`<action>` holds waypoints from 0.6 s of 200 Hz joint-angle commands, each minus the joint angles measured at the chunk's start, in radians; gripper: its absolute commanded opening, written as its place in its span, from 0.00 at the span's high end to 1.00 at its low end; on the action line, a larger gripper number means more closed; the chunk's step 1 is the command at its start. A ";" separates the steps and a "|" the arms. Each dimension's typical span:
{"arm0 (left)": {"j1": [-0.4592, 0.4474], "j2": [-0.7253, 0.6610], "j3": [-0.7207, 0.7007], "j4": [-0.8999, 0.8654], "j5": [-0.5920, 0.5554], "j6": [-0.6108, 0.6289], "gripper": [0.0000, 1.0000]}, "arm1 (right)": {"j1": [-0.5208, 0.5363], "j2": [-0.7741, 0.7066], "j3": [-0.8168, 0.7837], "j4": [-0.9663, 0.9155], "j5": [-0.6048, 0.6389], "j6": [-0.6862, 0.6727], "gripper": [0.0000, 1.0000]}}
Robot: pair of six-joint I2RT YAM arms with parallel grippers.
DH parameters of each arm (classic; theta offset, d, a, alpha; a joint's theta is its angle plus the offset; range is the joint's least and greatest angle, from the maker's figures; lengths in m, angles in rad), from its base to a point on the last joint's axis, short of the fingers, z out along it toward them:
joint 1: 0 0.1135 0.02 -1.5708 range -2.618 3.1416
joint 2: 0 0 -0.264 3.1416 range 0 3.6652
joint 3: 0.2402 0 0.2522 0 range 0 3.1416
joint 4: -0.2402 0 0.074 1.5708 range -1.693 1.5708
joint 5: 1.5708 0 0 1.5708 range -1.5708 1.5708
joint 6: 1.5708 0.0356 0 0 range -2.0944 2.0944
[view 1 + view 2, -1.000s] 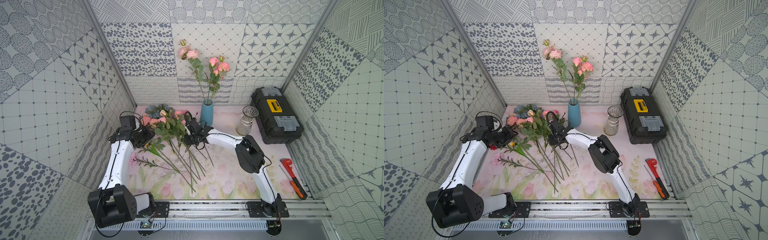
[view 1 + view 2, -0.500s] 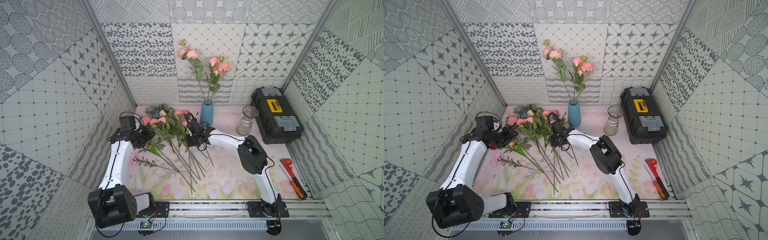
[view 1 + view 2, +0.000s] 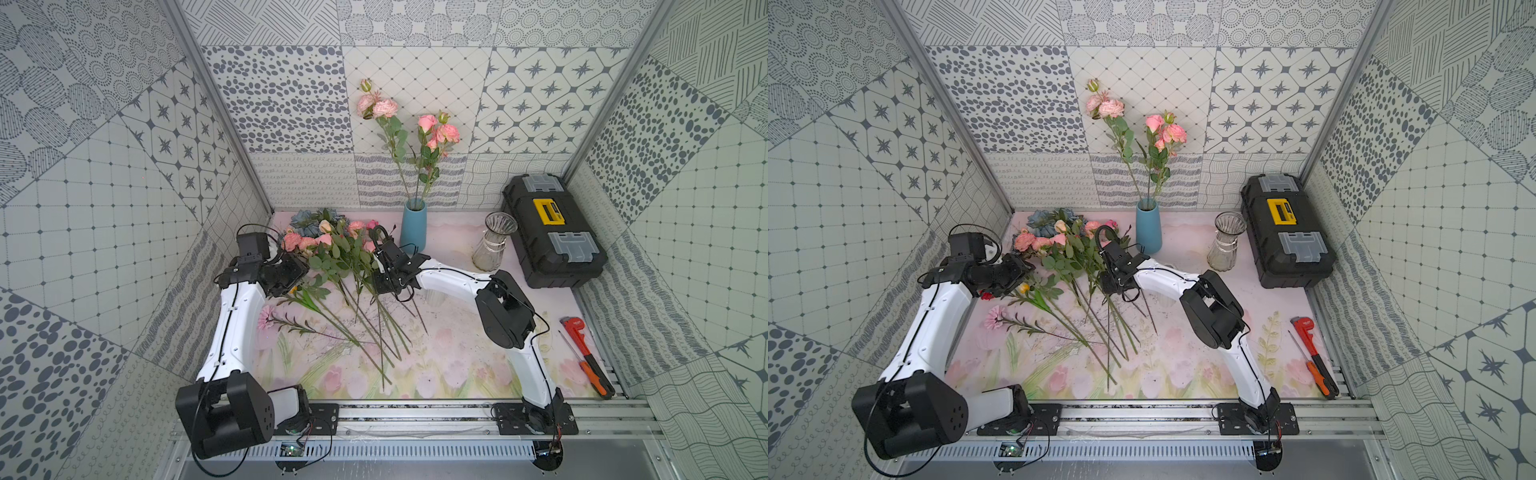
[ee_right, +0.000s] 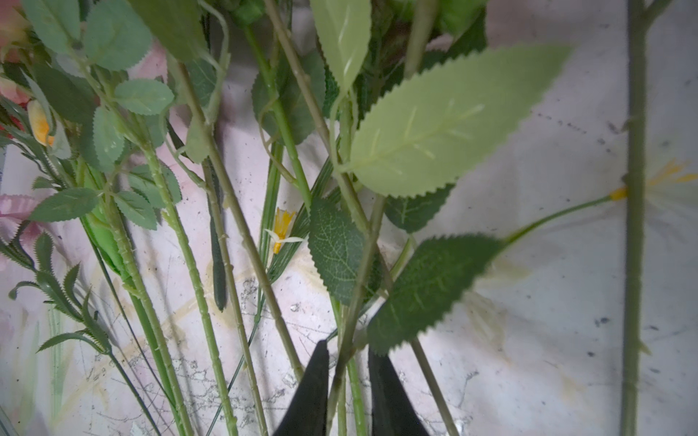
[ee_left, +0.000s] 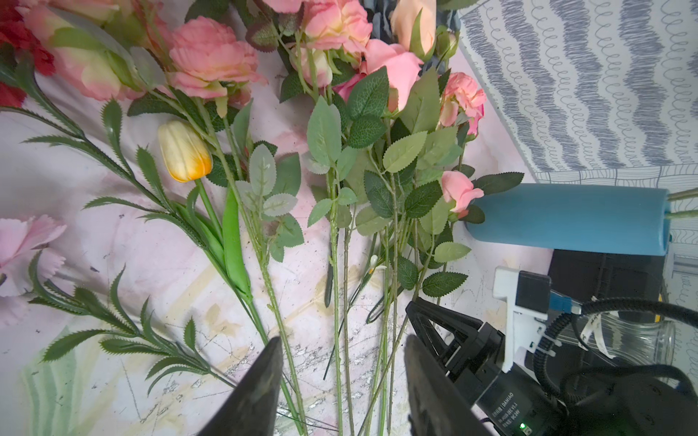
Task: Place the pink flowers into the vase
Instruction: Pick up the flower at the center of the board.
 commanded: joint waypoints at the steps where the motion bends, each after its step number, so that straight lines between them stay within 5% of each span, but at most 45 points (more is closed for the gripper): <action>1: 0.013 -0.004 -0.003 0.033 0.027 0.005 0.48 | 0.002 -0.008 0.028 0.000 -0.015 0.009 0.79; 120: 0.024 -0.007 -0.009 0.040 0.036 -0.001 0.48 | 0.002 0.036 0.061 -0.022 -0.044 0.011 0.82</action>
